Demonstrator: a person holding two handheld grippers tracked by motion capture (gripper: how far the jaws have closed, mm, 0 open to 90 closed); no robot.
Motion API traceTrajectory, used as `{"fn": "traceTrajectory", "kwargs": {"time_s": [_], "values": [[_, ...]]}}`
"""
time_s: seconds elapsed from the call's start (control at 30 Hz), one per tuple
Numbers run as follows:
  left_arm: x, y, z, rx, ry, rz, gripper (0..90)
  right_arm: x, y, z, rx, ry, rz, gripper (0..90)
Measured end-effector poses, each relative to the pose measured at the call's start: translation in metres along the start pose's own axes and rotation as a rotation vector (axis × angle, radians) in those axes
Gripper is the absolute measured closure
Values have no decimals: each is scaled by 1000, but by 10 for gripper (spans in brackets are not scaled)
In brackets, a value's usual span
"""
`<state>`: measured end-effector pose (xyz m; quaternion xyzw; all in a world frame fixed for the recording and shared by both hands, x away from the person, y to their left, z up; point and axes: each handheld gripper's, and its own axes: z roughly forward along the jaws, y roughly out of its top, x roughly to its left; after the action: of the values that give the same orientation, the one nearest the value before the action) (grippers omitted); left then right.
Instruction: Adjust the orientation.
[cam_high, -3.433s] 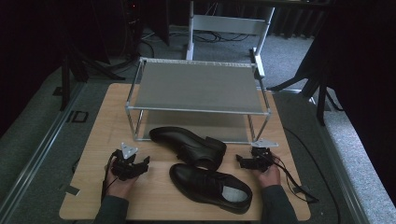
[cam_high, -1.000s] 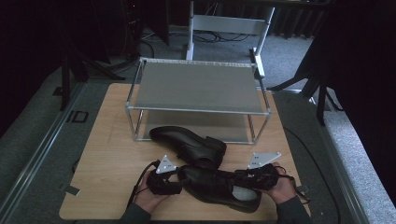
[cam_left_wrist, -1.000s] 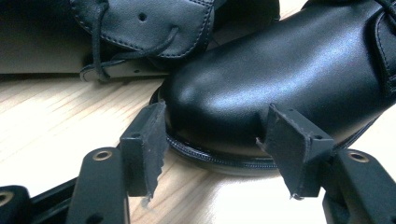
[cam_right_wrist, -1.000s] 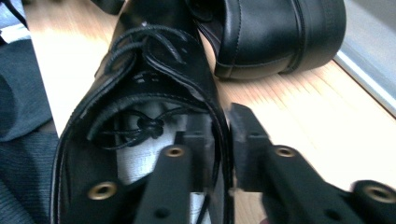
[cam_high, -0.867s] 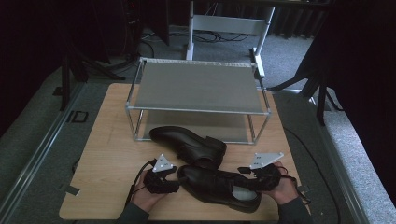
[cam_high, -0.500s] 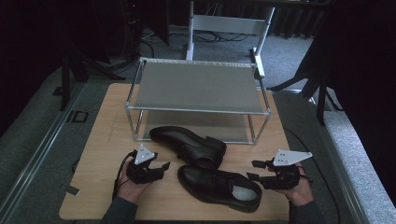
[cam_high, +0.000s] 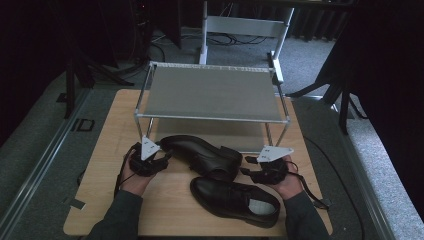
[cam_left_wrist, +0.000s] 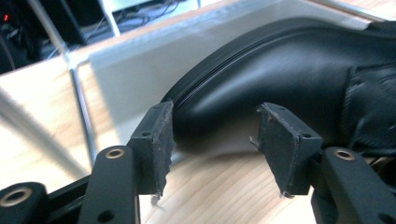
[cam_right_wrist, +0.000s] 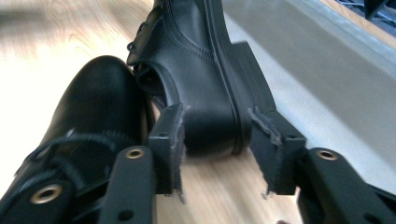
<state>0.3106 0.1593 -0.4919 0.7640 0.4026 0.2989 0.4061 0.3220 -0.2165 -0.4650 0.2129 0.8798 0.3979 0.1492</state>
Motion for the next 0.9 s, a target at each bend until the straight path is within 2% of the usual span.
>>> {"fn": "traceTrajectory", "kwargs": {"time_s": [0.07, 0.13, 0.3, 0.4, 0.53, 0.67, 0.8, 0.9], "values": [[-9, 4, 2, -19, -10, 29, 490, 0, 7, 7, -2, 14, -14, 554], [-17, 9, 4, -39, -40, 47, 524, 1, 13, 13, 4, 28, -32, 545], [-35, 15, 10, -43, -95, 76, 596, 2, 21, 26, 24, 39, -68, 544], [-45, 15, 15, -9, -183, 71, 715, 3, 24, 34, 40, 51, -92, 542], [-57, 14, 22, 24, -228, 100, 817, 5, 25, 42, 59, 61, -106, 510], [-66, 15, 32, 57, -231, 124, 843, 8, 25, 48, 100, 86, -116, 482], [-64, 18, 36, 51, -239, 99, 843, 8, 25, 52, 107, 76, -119, 440], [-64, 20, 40, 53, -229, 92, 841, 4, 25, 54, 107, 65, -104, 414]]}}
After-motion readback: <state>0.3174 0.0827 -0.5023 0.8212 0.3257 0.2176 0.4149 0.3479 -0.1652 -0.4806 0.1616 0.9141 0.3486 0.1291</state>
